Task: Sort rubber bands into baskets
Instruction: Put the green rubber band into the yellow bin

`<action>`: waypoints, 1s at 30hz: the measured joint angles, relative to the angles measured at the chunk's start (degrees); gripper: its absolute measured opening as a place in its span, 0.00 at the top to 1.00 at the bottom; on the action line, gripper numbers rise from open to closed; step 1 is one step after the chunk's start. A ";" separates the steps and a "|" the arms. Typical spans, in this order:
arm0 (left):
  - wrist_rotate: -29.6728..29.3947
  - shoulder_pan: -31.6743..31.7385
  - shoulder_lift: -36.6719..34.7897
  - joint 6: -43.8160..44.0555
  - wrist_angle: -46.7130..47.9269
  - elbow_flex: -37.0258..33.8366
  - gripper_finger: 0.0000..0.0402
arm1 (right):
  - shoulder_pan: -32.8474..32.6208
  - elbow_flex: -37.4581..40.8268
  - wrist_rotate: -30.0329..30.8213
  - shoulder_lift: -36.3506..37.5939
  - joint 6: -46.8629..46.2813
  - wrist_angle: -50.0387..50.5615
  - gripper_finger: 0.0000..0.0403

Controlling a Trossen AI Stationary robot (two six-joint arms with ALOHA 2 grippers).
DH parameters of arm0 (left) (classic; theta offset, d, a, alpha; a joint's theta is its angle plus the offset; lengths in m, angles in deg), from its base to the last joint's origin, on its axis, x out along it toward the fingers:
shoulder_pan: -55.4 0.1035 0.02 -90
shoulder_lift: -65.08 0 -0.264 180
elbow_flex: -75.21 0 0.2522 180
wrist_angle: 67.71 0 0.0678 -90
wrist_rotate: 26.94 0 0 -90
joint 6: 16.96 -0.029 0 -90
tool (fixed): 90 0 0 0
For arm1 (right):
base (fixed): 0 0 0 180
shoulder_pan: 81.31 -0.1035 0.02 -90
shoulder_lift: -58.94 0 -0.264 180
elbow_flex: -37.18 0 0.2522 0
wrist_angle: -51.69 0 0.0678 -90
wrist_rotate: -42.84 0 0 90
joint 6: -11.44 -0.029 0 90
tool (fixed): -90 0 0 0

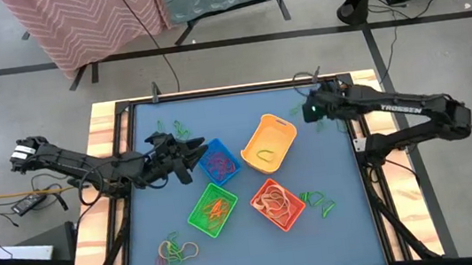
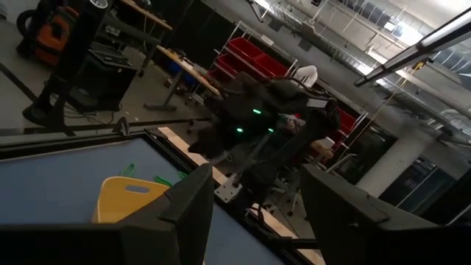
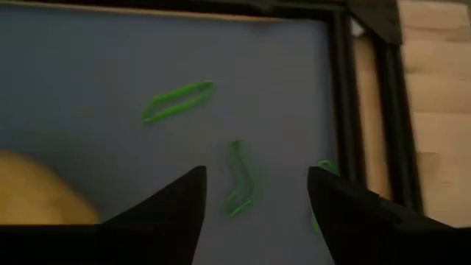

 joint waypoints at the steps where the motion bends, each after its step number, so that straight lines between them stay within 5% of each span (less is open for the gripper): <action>1: 0.00 0.00 0.00 0.00 0.00 0.00 0.49 | 2.60 0.00 -0.87 -1.04 1.76 -0.42 0.39; 8: -0.13 0.00 0.00 0.07 -0.11 0.00 0.49 | 17.53 0.00 -11.27 -11.79 15.54 -8.70 0.41; 15: -0.17 0.00 0.00 0.11 -0.22 0.00 0.49 | 24.15 0.00 -24.58 -22.32 22.91 -13.64 0.41; 26: -0.41 0.00 -0.02 0.13 -1.51 0.00 0.49 | 23.35 -0.52 -23.66 -31.50 28.93 -14.50 0.42; 30: -0.90 0.00 -0.02 0.13 -2.00 0.00 0.49 | 23.02 -0.49 -23.66 -31.50 32.29 -14.53 0.53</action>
